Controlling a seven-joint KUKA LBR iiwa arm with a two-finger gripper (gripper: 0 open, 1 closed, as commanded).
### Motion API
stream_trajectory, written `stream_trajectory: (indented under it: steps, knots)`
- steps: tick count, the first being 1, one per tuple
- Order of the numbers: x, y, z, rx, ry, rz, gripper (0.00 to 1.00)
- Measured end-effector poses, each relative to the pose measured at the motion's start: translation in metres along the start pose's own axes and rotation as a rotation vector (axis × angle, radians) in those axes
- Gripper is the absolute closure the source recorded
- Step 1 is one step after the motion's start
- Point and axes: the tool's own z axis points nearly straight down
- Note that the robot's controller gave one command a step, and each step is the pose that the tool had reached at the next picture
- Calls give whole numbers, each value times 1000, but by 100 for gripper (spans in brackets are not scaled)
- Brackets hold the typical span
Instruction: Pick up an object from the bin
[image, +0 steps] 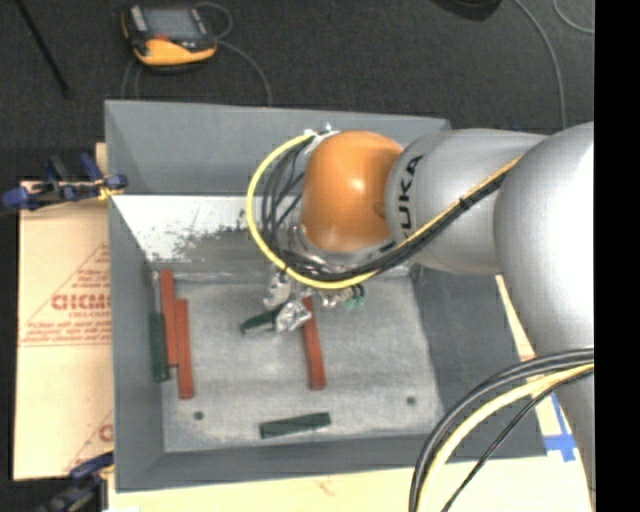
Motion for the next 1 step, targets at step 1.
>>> stream_trajectory:
  steps: [1]
  knots:
    - [-21, 11, -129, 3, 0, 117, 100]
